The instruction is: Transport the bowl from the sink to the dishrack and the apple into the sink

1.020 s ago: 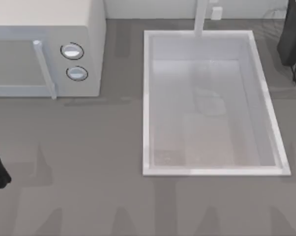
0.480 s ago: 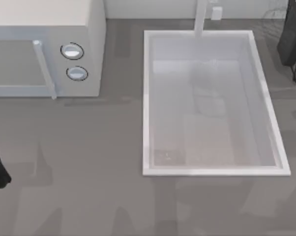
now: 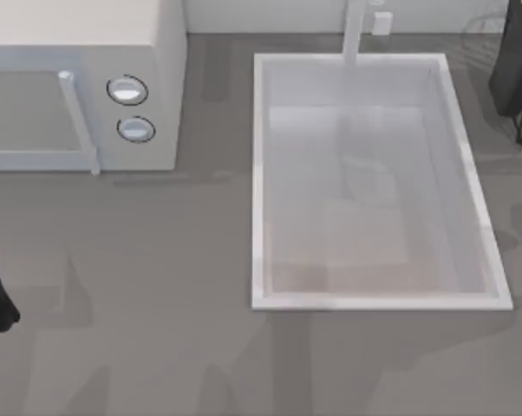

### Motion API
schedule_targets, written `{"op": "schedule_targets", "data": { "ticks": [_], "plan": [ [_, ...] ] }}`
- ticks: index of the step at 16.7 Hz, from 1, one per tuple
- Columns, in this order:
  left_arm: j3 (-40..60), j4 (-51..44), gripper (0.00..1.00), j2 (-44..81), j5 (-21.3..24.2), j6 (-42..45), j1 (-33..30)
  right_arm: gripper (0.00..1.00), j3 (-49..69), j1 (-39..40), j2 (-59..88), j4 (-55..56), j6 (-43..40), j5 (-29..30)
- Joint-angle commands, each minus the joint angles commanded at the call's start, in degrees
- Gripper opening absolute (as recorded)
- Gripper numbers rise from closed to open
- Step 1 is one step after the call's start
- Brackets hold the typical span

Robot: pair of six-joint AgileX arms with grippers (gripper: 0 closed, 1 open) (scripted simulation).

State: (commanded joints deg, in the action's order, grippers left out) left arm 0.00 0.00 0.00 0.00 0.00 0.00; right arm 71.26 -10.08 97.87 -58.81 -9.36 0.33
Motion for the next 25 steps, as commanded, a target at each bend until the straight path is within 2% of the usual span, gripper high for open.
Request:
{"op": "schedule_targets", "data": {
  "ticks": [4, 10, 13, 19, 24, 25],
  "plan": [
    [0.00, 0.00, 1.00, 0.00, 0.00, 0.00, 0.00, 1.00, 6.21, -0.78, 6.34, -4.31, -0.71, -0.29],
    [0.00, 0.00, 1.00, 0.00, 0.00, 0.00, 0.00, 1.00, 6.20, -0.51, 6.48, -4.19, -0.69, -0.27],
    [0.00, 0.00, 1.00, 0.00, 0.00, 0.00, 0.00, 1.00, 3.39, -0.65, 8.13, -0.30, -0.49, -0.33],
    [0.00, 0.00, 1.00, 0.00, 0.00, 0.00, 0.00, 1.00, -4.95, -0.69, 13.98, 14.55, -0.44, -0.24],
    [0.00, 0.00, 1.00, 0.00, 0.00, 0.00, 0.00, 1.00, -5.86, -0.68, 14.77, 16.04, -0.48, -0.26],
    [0.00, 0.00, 1.00, 0.00, 0.00, 0.00, 0.00, 0.92, -5.86, -0.68, 14.77, 16.04, -0.48, -0.26]
  ]
}}
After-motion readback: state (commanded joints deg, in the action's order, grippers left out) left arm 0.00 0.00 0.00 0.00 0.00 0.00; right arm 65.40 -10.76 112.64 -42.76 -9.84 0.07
